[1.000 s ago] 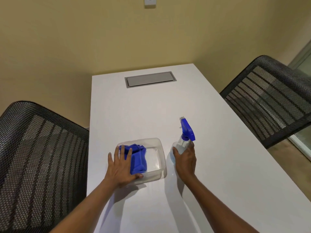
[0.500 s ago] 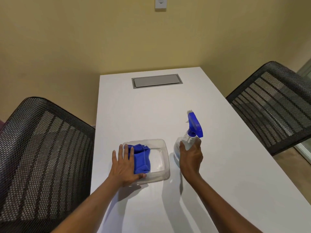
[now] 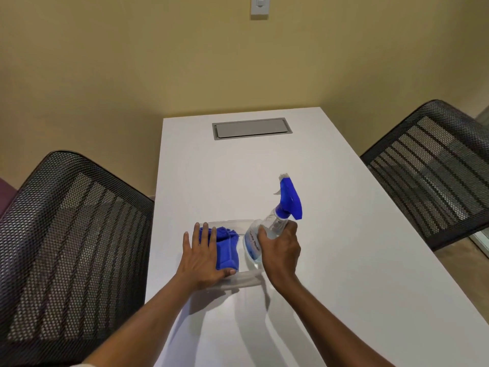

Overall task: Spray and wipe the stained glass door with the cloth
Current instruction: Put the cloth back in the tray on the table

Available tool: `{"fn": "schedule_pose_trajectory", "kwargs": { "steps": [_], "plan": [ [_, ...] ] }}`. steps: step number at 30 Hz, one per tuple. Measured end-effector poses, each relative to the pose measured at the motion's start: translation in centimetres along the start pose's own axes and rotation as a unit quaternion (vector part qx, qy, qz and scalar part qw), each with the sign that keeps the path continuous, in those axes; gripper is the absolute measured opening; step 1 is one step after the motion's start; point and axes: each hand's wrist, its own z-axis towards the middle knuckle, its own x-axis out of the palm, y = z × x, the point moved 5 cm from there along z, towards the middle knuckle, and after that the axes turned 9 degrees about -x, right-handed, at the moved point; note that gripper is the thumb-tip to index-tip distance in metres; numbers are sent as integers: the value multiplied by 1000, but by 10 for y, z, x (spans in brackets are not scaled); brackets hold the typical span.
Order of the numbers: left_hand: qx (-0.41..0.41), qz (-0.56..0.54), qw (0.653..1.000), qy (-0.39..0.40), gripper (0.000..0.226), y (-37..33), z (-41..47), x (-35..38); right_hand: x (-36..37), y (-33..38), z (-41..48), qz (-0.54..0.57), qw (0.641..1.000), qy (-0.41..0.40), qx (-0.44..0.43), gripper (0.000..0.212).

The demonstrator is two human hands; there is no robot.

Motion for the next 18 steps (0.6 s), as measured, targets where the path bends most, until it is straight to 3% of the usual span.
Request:
{"fn": "schedule_pose_trajectory", "kwargs": {
  "steps": [18],
  "plan": [
    [-25, -12, 999, -45, 107, -11, -28, -11, 42, -31, -25, -54, 998, 25, 26, 55]
  ]
}}
